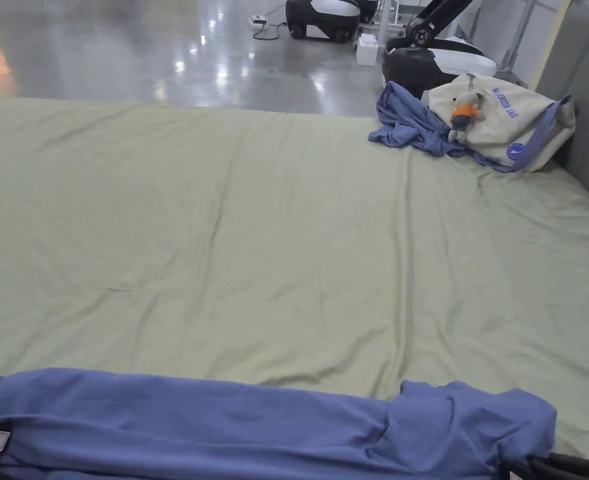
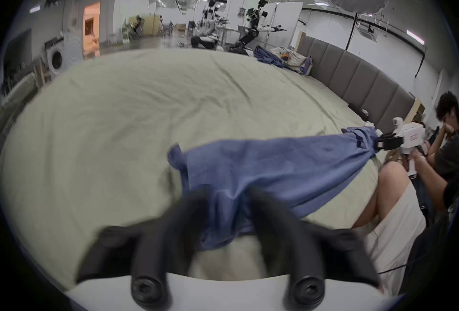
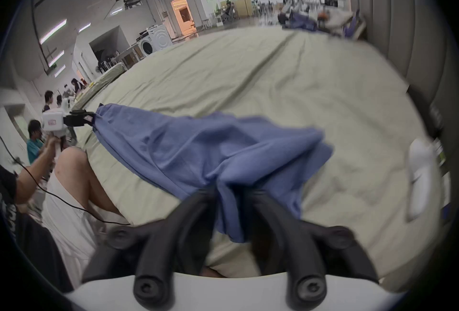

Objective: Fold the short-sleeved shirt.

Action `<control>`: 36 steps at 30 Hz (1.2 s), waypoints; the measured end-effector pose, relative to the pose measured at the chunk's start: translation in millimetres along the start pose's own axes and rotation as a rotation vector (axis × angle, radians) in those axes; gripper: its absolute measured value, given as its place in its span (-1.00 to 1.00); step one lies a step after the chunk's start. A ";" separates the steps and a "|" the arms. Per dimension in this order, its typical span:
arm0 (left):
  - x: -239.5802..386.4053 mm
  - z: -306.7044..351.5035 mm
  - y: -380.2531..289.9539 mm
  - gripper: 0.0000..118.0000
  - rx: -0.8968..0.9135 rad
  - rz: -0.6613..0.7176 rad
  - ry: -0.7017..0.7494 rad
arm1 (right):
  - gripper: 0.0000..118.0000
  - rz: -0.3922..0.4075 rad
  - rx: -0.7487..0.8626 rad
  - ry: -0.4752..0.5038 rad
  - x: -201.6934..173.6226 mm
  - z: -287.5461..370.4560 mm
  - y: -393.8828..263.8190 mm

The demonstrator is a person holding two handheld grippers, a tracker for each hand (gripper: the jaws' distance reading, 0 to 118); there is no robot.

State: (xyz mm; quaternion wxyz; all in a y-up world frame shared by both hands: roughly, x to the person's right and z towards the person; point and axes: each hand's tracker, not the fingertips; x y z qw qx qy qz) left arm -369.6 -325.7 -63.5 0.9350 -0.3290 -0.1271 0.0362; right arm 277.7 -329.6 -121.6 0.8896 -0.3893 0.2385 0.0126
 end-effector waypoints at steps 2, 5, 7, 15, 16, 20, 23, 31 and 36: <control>13.1 20.5 10.7 0.51 0.058 -0.016 0.068 | 0.40 0.187 0.161 -0.111 -26.6 35.7 14.7; 47.7 70.6 32.3 0.52 0.364 -0.112 0.172 | 0.88 0.375 0.531 -0.242 -78.0 93.1 39.2; 70.0 100.3 38.7 0.59 0.598 -0.100 0.247 | 0.90 0.345 0.753 -0.293 -98.2 112.3 47.2; 83.5 81.0 16.0 0.53 0.628 0.028 0.321 | 0.44 -0.022 0.836 -0.467 -115.5 68.7 13.0; 84.2 76.3 11.3 -0.28 0.628 0.038 0.255 | -0.52 -0.004 0.845 -0.462 -115.3 62.0 8.1; 92.7 73.3 2.6 -1.00 0.633 -0.034 0.340 | -0.96 0.097 0.826 -0.497 -117.9 56.9 5.6; 99.3 77.3 9.2 -1.00 0.651 -0.061 0.319 | -0.96 0.121 0.831 -0.564 -122.5 61.7 7.9; 70.7 65.5 20.8 -1.00 0.493 -0.118 0.280 | -0.96 0.051 0.766 -0.451 -109.7 65.5 16.8; 12.1 65.2 39.6 -1.00 0.229 0.008 0.053 | -0.96 0.093 0.727 -0.416 -115.3 62.5 23.1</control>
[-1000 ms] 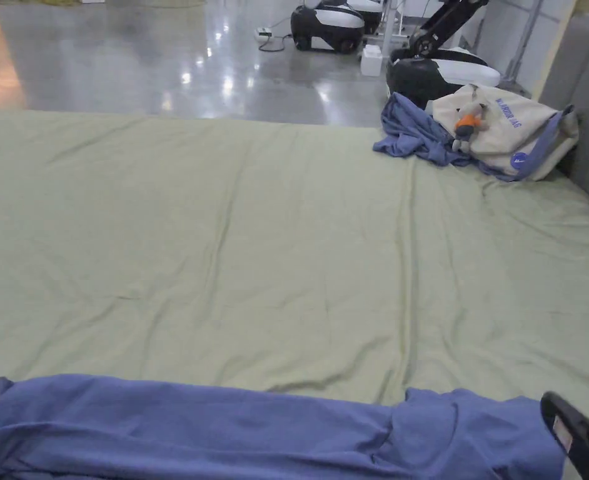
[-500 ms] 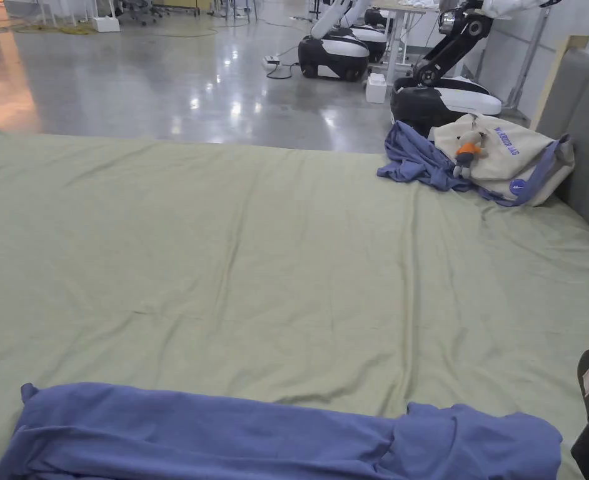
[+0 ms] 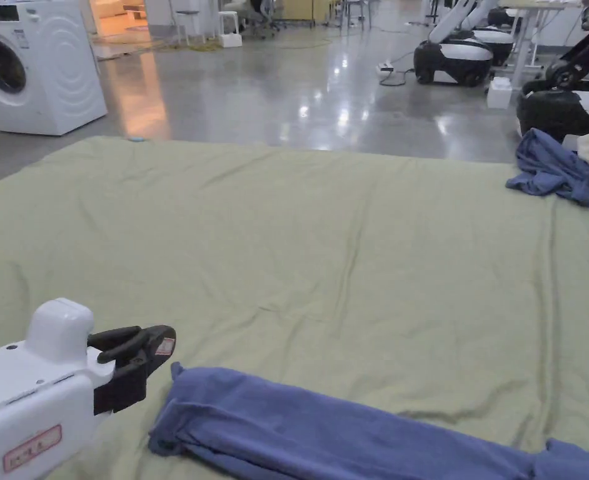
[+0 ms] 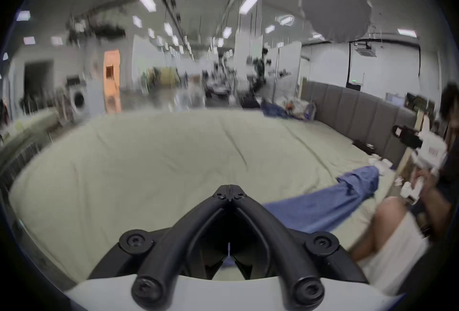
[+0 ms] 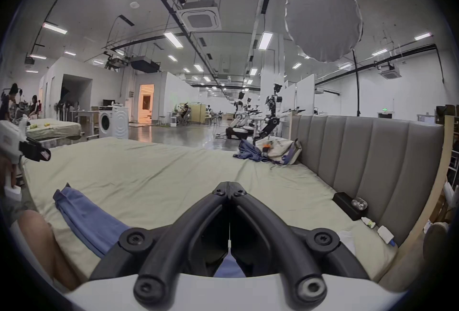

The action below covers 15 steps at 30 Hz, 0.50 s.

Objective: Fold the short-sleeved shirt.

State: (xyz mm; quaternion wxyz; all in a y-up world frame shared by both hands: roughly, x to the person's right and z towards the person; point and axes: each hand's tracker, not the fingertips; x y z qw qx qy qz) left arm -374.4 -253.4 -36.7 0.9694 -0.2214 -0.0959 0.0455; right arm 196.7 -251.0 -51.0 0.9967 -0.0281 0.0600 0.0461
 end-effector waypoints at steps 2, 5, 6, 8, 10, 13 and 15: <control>-37.2 -14.0 7.4 -1.00 -0.165 0.121 -0.084 | -0.96 0.016 -0.013 0.033 -5.0 -2.1 0.8; -70.6 -51.9 2.6 0.05 -0.389 0.269 -0.063 | -0.96 0.034 -0.024 0.065 -9.7 -6.2 -1.8; -79.9 -62.5 -1.3 0.60 -0.395 0.294 -0.054 | -0.96 0.033 -0.028 0.076 -10.7 -6.6 -1.8; -105.1 -90.1 -20.6 0.70 -0.446 0.370 -0.094 | -0.96 0.035 -0.028 0.090 -15.2 -6.8 -1.8; -115.4 -104.5 -23.9 0.70 -0.420 0.401 -0.132 | -0.96 0.040 -0.032 0.101 -17.6 -7.1 -1.8; -108.8 -113.8 -21.2 0.70 -0.438 0.455 -0.185 | -0.96 0.047 -0.040 0.118 -17.7 -7.7 -1.9; -88.7 -116.9 -21.2 0.70 -0.443 0.407 -0.106 | -0.96 0.049 -0.043 0.125 -17.3 -8.2 -2.0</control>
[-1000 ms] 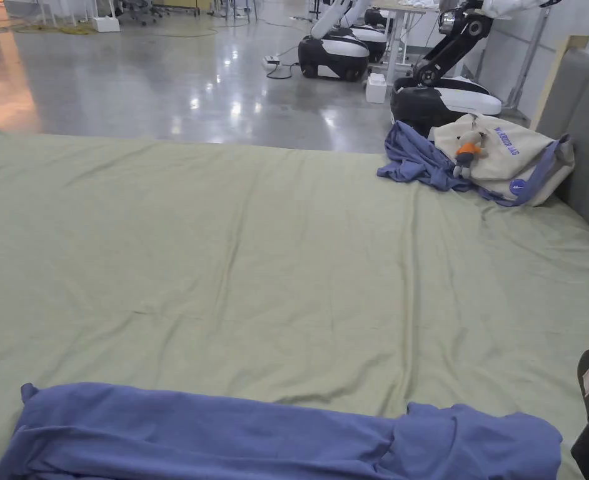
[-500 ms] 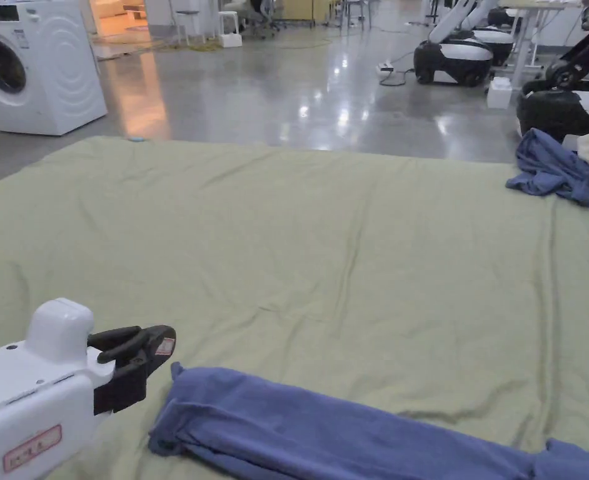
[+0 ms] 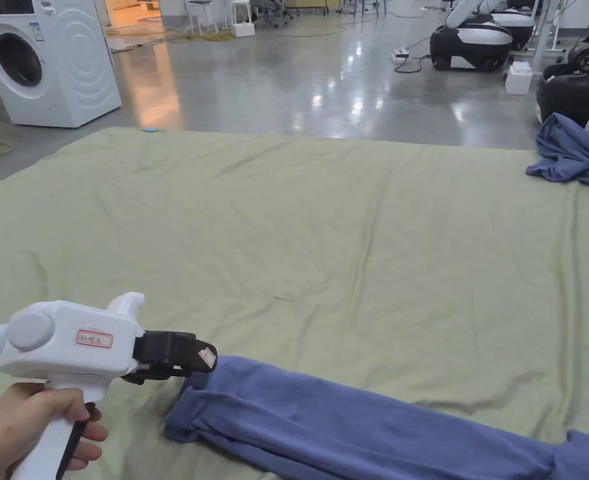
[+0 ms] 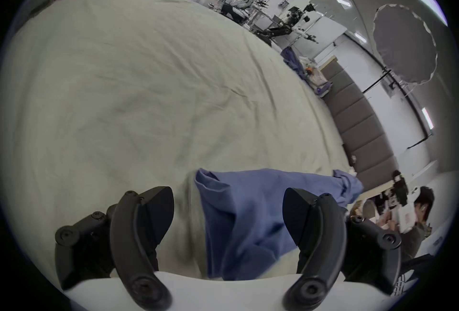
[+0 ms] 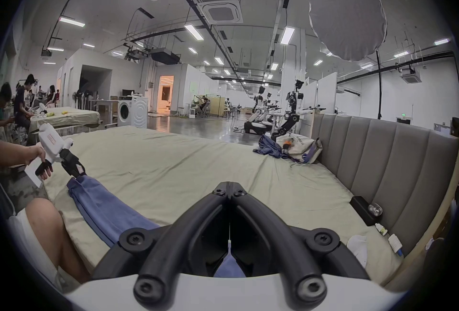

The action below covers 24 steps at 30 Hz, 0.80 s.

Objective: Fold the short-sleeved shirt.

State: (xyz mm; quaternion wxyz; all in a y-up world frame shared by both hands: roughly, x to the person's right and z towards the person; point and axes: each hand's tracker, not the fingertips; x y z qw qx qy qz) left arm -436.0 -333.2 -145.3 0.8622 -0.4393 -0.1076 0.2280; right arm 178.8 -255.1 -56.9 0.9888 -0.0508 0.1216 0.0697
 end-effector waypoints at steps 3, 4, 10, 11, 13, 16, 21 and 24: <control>12.4 -19.9 2.5 0.70 -0.085 -0.039 0.015 | -0.96 -0.007 -0.007 0.001 2.4 -2.1 -0.2; 22.8 -21.0 -4.4 0.70 -0.102 -0.064 0.044 | -0.96 -0.012 -0.011 0.000 3.1 -2.7 -0.1; 51.1 -35.7 -14.9 0.70 -0.147 -0.149 0.107 | -0.96 -0.002 -0.016 0.001 3.8 -3.6 -1.5; 54.5 -35.8 -16.0 0.70 -0.147 -0.158 0.108 | -0.96 0.006 -0.019 0.002 3.2 -4.2 -2.2; 50.6 -33.4 -13.6 0.70 -0.159 -0.146 0.115 | -0.96 0.017 -0.027 0.006 2.0 -5.1 -2.9; 60.5 -35.6 -12.8 0.53 -0.221 -0.186 0.173 | -0.96 0.030 -0.037 0.010 -0.3 -5.9 -5.9; 79.6 -44.6 -16.6 -0.82 -0.234 -0.363 0.254 | -0.96 0.036 -0.065 0.010 0.1 -8.7 -8.1; 84.8 -44.3 -15.1 -0.85 -0.219 -0.337 0.237 | -0.96 0.039 -0.074 0.006 1.8 -8.7 -8.9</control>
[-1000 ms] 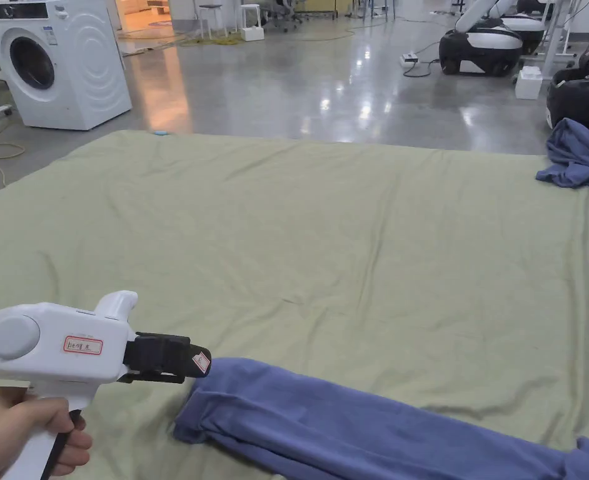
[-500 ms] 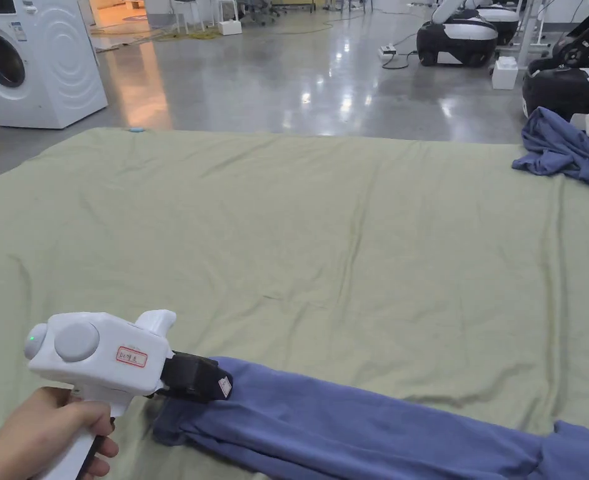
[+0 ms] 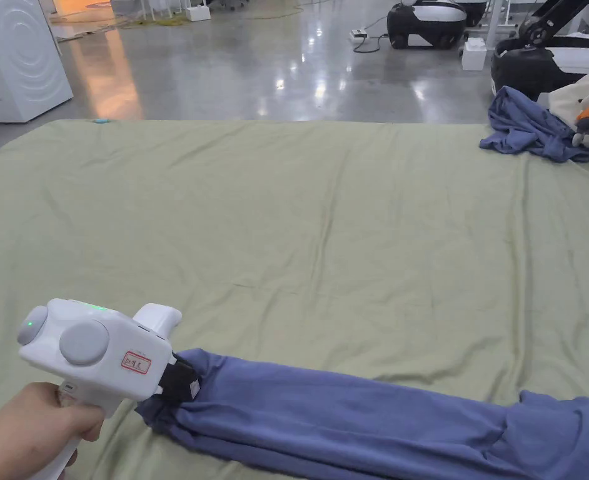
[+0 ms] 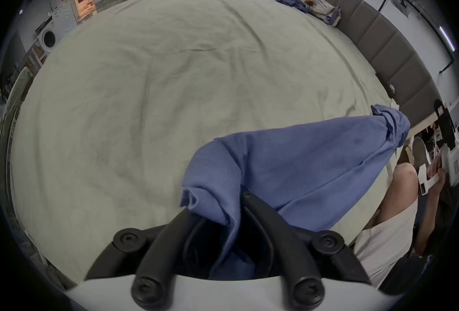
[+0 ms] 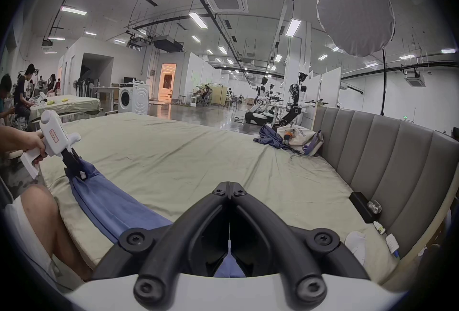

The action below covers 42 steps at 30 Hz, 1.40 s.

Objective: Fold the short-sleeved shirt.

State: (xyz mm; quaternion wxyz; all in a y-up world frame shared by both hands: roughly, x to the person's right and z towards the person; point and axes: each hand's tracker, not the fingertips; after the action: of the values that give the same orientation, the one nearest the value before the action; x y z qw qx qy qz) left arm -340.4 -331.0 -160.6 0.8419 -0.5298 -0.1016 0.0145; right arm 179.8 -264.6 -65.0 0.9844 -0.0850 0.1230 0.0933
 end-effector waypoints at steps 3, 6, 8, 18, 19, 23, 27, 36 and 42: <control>-13.5 -3.2 -1.0 -0.85 0.002 0.073 -0.046 | -0.96 -0.008 0.002 -0.003 3.3 0.0 0.4; -33.4 -1.7 -4.2 -0.85 0.019 0.164 -0.103 | -0.96 -0.014 0.004 -0.003 5.6 0.7 1.3; -41.3 4.7 -8.2 -0.86 0.040 0.221 -0.156 | -0.96 -0.015 0.002 -0.005 6.3 0.5 1.4; -55.8 27.7 -9.9 -0.88 0.050 0.256 -0.180 | -0.96 -0.016 -0.016 -0.013 9.2 -0.5 -0.6; -59.3 31.1 -10.8 -0.88 0.053 0.256 -0.170 | -0.96 -0.017 -0.015 -0.013 9.9 -0.6 -0.6; -87.7 48.0 -13.9 -0.88 0.089 0.310 -0.112 | -0.96 -0.029 -0.020 -0.021 13.3 -1.1 -0.6; -124.4 70.1 -19.2 -0.88 0.125 0.377 -0.008 | -0.96 -0.027 -0.019 -0.030 15.5 0.1 -0.4; -121.7 106.0 -7.5 -0.88 0.120 0.393 0.026 | -0.96 -0.002 -0.029 -0.035 13.3 0.5 -1.0; -45.0 140.4 17.7 -0.87 0.199 0.314 -0.147 | -0.96 -0.001 -0.028 -0.026 11.2 -0.1 0.3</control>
State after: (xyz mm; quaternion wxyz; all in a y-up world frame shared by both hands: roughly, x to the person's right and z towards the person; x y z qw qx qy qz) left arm -409.2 -204.4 -124.8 0.8677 -0.4510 -0.0769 0.1945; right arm 190.4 -262.5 -68.1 0.9846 -0.0978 0.1087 0.0956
